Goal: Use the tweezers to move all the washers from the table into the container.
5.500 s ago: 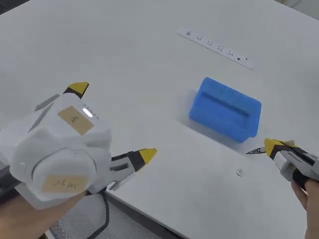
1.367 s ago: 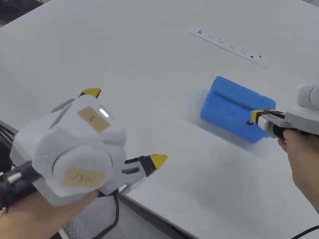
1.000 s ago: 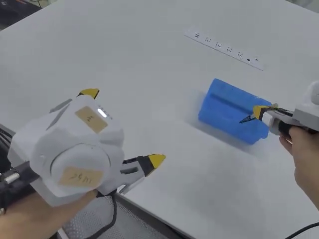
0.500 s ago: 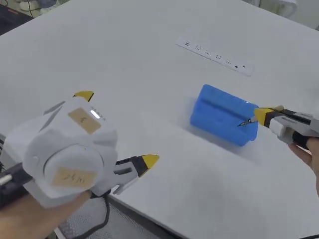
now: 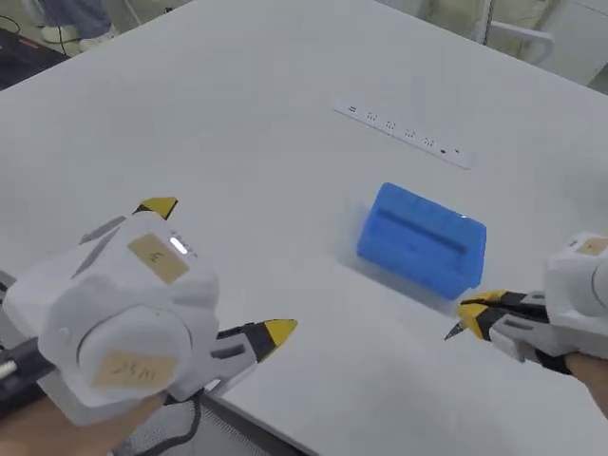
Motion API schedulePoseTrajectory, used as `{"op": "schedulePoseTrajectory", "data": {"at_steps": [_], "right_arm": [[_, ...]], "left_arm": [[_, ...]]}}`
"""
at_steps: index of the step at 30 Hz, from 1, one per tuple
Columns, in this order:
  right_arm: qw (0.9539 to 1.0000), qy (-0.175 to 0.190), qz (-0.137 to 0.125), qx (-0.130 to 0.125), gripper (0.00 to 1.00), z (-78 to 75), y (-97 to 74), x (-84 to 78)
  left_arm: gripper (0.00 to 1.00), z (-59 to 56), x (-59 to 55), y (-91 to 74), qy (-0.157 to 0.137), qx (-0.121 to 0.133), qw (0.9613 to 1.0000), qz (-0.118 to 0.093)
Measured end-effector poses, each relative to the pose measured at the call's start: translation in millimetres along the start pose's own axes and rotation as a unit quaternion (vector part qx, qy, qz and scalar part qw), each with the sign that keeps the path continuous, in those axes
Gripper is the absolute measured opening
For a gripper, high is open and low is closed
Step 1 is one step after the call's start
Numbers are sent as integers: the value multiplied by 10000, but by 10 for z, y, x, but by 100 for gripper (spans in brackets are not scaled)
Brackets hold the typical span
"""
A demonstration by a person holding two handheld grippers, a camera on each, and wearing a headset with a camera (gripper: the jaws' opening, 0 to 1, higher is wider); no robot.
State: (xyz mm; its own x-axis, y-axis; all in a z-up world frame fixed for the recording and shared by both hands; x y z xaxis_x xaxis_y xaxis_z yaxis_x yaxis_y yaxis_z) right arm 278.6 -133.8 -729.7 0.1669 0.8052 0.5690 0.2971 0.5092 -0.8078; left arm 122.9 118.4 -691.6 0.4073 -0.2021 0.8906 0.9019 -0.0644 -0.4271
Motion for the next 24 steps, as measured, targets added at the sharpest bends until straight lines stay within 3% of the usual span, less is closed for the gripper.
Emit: {"op": "schedulePoseTrajectory", "data": {"at_steps": [7,17,24], "right_arm": [[9979,-503,323,266,0,173,188,13],[9957,-759,259,456,0,367,452,176],[9881,-1320,441,650,1,449,732,275]], "left_arm": [[95,-1,-2,-3,-7,13,10000,8],[95,6,-33,7,0,19,10000,91],[95,19,-53,16,-23,49,9999,129]]}}
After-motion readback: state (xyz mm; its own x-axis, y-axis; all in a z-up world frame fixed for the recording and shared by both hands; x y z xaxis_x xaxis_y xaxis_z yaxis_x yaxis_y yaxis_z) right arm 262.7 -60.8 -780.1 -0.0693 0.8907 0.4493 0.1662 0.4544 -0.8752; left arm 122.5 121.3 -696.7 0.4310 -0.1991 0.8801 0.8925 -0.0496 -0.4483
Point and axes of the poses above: the centre of the closed fingertips' face, and the gripper's own axes: y roughly forward along the fingers, z roughly to its left, x roughly out of its top, the point moved 8 cm from there along -y, roughly backward along the fingers, and after that the axes turned 3 degrees about -y, right-handed, at the moved point
